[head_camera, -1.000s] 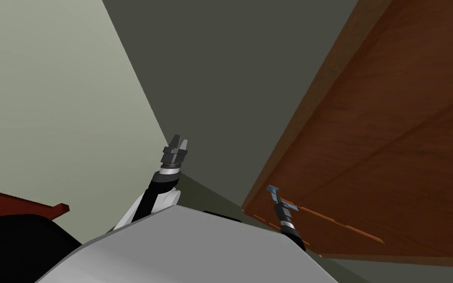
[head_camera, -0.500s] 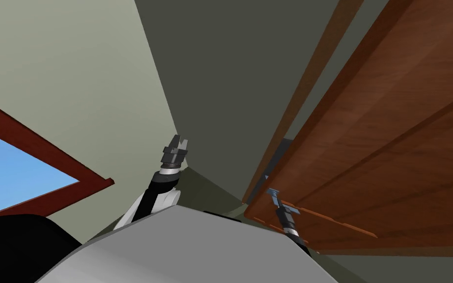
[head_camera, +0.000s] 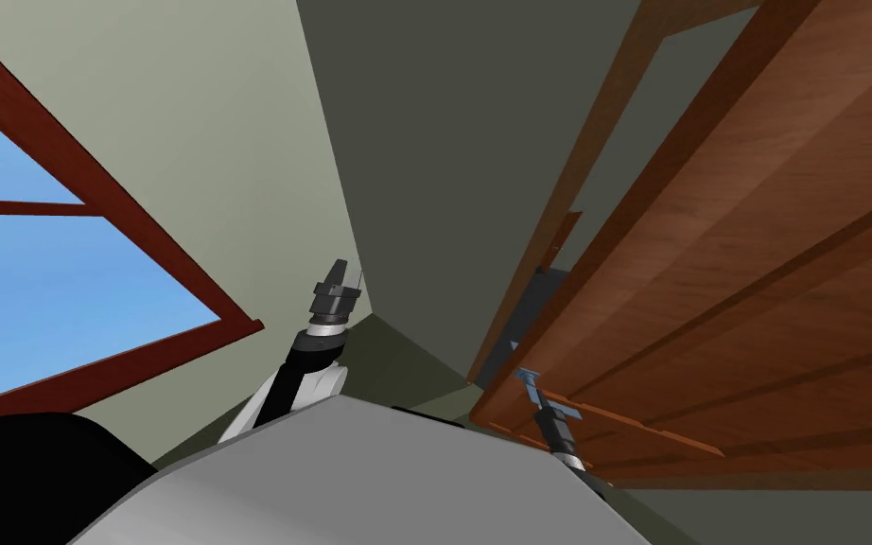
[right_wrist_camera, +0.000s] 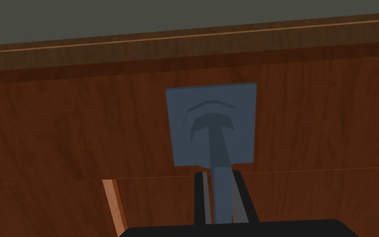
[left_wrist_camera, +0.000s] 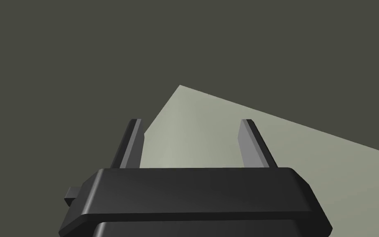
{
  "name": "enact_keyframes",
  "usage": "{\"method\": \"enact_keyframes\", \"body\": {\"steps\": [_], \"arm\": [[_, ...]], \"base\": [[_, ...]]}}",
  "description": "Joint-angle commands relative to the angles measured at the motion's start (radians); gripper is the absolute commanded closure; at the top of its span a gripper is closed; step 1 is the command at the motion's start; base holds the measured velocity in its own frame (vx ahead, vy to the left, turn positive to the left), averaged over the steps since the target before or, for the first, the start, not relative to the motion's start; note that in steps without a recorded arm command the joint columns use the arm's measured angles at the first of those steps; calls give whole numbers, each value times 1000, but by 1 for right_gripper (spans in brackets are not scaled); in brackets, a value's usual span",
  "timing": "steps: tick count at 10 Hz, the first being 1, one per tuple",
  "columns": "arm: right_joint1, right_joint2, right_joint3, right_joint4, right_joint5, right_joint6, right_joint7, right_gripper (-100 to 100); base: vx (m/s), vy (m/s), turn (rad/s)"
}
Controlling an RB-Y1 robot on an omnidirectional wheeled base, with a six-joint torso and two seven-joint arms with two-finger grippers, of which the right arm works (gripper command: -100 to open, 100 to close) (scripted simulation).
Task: Pull the door open
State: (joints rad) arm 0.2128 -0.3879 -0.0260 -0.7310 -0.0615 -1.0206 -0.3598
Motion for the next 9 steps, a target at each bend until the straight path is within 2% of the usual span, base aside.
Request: {"method": "enact_keyframes", "body": {"steps": [1,3,5,7,8,9], "arm": [[13,-9,5,13,3,-30,-11,100],[37,-26,15,20,9,-71,-29,100],[54,-37,22,26,13,-99,-41,100],[64,-43,26,29,15,-115,-48,100],[73,-50,30,32,17,-131,-55,100],[71,-44,31,27,18,-117,-51,100]], "base": [[-147,-49,103],[-166,-40,129],[-157,-35,118],[-130,-33,61],[-113,-39,97],[-57,-16,26]]}}
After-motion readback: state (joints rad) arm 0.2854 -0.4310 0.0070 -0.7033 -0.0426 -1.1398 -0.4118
